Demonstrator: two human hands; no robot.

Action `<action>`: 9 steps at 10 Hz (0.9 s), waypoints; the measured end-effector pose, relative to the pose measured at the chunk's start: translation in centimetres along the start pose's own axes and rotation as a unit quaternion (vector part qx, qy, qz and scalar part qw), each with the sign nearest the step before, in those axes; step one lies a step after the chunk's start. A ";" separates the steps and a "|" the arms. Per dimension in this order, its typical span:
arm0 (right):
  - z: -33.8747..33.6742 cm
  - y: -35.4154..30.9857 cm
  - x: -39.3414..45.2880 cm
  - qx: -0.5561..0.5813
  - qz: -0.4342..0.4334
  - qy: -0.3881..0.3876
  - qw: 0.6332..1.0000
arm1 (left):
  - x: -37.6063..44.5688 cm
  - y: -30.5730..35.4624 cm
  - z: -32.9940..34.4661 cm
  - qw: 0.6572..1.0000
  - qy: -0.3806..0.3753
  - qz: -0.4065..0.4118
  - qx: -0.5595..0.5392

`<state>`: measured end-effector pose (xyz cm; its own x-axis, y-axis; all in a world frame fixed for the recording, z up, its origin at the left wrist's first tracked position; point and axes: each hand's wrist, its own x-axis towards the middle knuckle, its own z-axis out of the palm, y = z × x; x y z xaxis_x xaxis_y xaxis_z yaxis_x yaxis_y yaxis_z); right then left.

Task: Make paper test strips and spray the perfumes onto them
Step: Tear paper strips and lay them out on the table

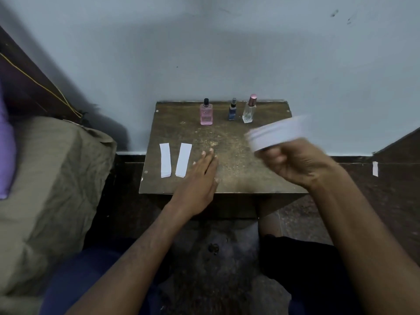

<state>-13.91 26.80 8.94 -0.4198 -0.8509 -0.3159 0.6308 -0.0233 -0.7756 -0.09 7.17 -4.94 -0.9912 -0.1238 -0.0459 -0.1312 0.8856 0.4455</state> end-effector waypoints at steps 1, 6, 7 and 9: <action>-1.3 2.1 0.7 -0.512 0.025 0.222 0.829 | 0.0 -0.1 -0.1 1.000 0.005 0.003 -0.004; -3.2 4.7 2.1 -0.525 0.011 0.172 0.833 | 0.9 -0.3 -2.5 0.992 0.096 0.002 -0.084; -3.5 5.3 3.1 -0.567 -0.015 0.168 0.806 | 0.8 0.4 -2.8 0.983 0.109 0.001 -0.149; -4.6 5.6 5.3 -0.604 -0.065 0.164 0.777 | 0.9 1.5 -2.8 0.955 0.067 -0.054 -0.283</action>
<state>-15.64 24.56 0.35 -0.6969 -0.6991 -0.1599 -0.4213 0.5796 -0.6975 -1.18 7.11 -1.83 -0.9565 -0.2910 -0.0216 -0.1671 0.4854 0.8581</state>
